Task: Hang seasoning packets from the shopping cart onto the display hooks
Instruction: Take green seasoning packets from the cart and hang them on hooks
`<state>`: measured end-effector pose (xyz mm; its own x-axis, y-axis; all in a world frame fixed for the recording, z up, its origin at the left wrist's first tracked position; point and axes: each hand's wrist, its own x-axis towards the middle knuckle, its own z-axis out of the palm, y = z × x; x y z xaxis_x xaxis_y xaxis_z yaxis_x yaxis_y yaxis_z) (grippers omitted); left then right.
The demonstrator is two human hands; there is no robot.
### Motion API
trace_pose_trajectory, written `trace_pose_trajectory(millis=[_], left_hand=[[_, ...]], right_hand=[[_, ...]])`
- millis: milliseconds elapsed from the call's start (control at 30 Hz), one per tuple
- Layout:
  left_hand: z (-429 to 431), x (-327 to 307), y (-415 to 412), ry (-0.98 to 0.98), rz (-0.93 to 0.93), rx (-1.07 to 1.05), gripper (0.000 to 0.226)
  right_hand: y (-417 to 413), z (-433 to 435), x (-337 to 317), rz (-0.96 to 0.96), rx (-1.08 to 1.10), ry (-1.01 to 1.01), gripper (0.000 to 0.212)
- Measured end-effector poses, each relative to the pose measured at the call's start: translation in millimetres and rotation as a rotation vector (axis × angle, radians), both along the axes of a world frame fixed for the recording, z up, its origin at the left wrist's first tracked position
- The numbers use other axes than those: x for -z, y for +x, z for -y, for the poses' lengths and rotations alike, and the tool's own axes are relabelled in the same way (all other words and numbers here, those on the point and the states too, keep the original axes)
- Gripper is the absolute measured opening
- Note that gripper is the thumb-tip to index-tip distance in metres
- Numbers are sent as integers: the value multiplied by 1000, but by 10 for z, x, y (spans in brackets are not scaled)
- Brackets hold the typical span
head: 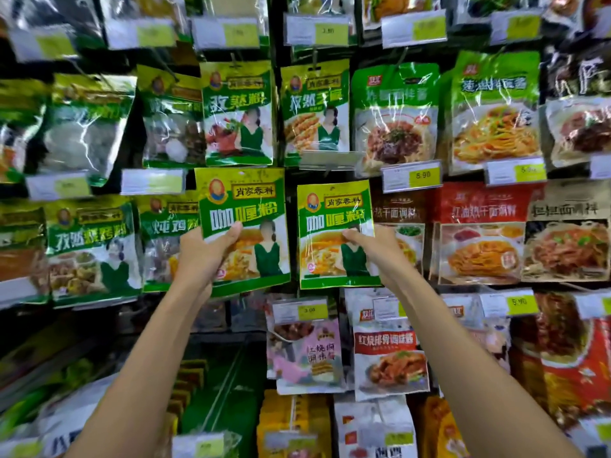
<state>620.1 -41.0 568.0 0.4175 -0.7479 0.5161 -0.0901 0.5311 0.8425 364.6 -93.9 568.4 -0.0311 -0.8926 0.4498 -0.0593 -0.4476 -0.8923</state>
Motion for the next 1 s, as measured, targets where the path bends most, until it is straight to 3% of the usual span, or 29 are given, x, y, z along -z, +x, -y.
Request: trace_pose_trajectory(millis=[233, 467, 533, 633, 700, 800, 900, 1000], left_hand=[[102, -29, -40, -8, -41, 20, 15], [121, -3, -173, -54, -80, 77, 15], [129, 29, -253, -52, -73, 113, 12], [168, 90, -385, -13, -67, 172, 16], [186, 131, -505, 25, -76, 210, 25], [216, 167, -709, 85, -58, 270, 28], [216, 161, -853, 121, -32, 263, 34], [212, 113, -820, 11, 108, 165, 20]], right_hand=[[36, 182, 3, -14, 7, 27, 14], [-21, 234, 132, -134, -47, 48, 26], [-58, 209, 230, -158, 139, -32, 31], [-40, 64, 314, -31, 387, -319, 18], [49, -28, 274, -20, 253, -356, 20], [197, -66, 177, -76, 23, -246, 37], [257, -42, 138, -47, 10, -211, 58], [239, -1, 182, 10, 34, -197, 52]])
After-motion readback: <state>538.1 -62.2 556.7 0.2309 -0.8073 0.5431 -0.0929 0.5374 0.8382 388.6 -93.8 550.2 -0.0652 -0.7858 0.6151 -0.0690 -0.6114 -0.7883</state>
